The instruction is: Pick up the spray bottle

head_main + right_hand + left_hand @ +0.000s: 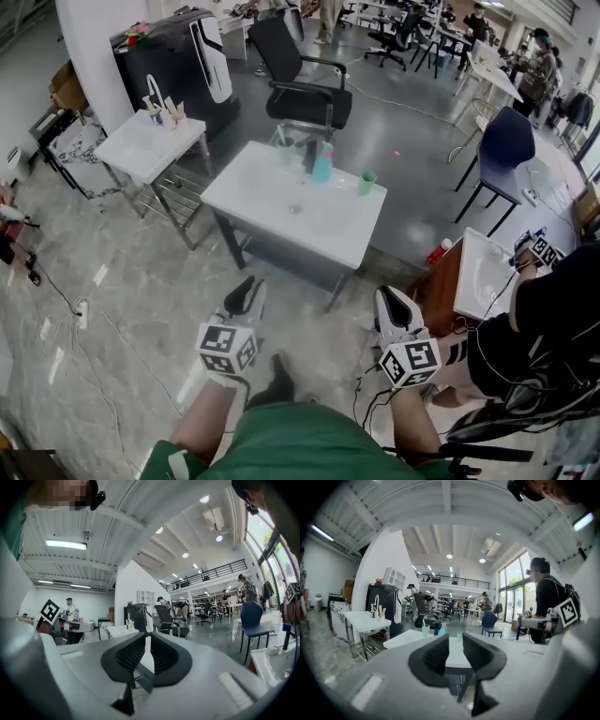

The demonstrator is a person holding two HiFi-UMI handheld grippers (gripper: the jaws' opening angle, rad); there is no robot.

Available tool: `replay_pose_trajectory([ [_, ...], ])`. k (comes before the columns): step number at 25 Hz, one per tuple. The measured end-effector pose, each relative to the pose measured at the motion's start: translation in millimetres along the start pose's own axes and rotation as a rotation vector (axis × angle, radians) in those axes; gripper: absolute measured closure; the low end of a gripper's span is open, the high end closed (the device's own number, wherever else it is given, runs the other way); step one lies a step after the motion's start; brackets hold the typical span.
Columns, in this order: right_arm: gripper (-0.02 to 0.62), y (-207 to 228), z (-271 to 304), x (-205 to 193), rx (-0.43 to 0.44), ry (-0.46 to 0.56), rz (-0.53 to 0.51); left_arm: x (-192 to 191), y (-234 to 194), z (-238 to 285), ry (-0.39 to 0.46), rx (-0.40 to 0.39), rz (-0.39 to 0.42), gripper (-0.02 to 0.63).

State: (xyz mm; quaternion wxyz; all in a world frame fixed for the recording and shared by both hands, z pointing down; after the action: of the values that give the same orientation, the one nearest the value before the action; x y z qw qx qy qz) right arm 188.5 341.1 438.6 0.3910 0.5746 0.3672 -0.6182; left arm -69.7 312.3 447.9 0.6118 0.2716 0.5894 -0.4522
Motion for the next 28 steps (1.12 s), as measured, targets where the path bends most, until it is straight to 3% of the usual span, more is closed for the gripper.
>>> replay_pose_trajectory([
  [12,0.563,26.5,121.0,17.4,-0.051,-0.038,-0.017,36.5,-92.9,102.8,0.010,-0.051,-0.040,0.518],
  [20,0.563,16.4,196.4,18.6,-0.067,-0.071,-0.026,41.3,-166.0,134.9,-0.004,-0.044,-0.079,0.518],
  [28,0.563,13.3,245.0,12.7,-0.056,-0.091,-0.023,43.6,-206.8,154.8,-0.007,-0.023,-0.096,0.518],
])
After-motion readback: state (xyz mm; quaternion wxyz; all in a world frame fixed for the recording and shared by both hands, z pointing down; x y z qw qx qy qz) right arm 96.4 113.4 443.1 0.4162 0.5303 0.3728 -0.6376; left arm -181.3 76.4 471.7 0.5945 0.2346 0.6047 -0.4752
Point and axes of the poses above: the fingertips, and each gripper's own axes: z forward along the fingers, y to its right, x out of its top, the point moved 2 cm from there along -z, backward along the fingers, and after that the axes turned 5 degrees about -z, right-handed, at the moved point
